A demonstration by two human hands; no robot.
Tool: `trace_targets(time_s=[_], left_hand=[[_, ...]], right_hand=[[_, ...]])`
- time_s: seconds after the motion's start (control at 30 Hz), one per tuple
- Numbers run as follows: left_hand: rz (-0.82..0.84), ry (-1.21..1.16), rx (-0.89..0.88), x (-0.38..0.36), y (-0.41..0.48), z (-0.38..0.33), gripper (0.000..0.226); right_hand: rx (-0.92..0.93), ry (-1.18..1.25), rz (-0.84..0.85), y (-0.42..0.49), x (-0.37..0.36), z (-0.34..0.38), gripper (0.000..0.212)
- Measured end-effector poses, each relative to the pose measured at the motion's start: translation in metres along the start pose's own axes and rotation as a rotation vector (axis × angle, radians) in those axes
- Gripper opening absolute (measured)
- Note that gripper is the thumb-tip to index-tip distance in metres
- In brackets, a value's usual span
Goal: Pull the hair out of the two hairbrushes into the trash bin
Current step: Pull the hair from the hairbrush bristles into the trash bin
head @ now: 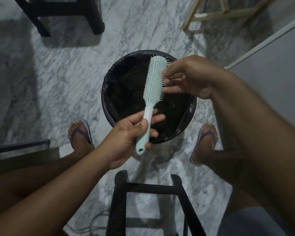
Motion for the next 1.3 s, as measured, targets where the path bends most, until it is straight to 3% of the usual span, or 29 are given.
trace_targets(time_s=[0.27,0.47,0.57,0.7,0.87,0.97,1.03,1.1,1.13,1.23,1.3], left_hand=[[-0.013,-0.09,0.023,-0.003,0.001,0.001,0.04],[-0.035,-0.099,-0.001,0.0,0.002,-0.003,0.04],[-0.042,-0.088,-0.004,0.0,0.003,-0.004,0.039],[-0.049,-0.062,0.009,0.0,0.002,-0.002,0.036],[-0.053,-0.102,0.028,0.002,0.001,0.0,0.036],[-0.051,-0.142,0.047,0.0,0.001,0.003,0.036],[-0.056,-0.141,0.051,0.0,0.002,0.005,0.035],[-0.071,-0.129,0.049,0.001,0.002,0.006,0.035],[-0.08,-0.125,0.05,0.001,0.002,0.006,0.035],[-0.099,-0.112,0.047,0.001,0.003,0.004,0.034],[-0.106,-0.089,0.039,0.002,0.003,0.003,0.034]], right_hand=[[0.051,-0.058,-0.134,0.0,0.004,0.002,0.022],[0.23,-0.235,-0.347,-0.003,0.019,0.006,0.011],[0.301,-0.249,-0.355,-0.007,0.014,0.008,0.014],[0.231,-0.311,-0.245,-0.003,-0.002,0.0,0.032],[0.181,-0.262,-0.178,0.001,0.003,-0.002,0.015],[0.147,-0.301,-0.296,0.003,0.011,0.001,0.018],[0.249,-0.5,-0.517,0.002,0.019,0.007,0.025],[0.493,-0.765,-0.638,-0.004,0.012,0.013,0.027],[0.565,-0.826,-0.606,-0.008,0.002,0.01,0.024],[0.604,-1.039,-0.456,-0.009,-0.027,-0.004,0.05],[0.62,-1.063,-0.437,-0.006,-0.031,-0.006,0.053]])
Point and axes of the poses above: each hand's wrist, its own y-axis towards the middle knuckle, its own x-axis out of the back of the hand, z = x × y, the point moved 4 cm from there along y, towards the middle knuckle, and after that the axes turned 9 degrees about -y, right-handed, at the moved point
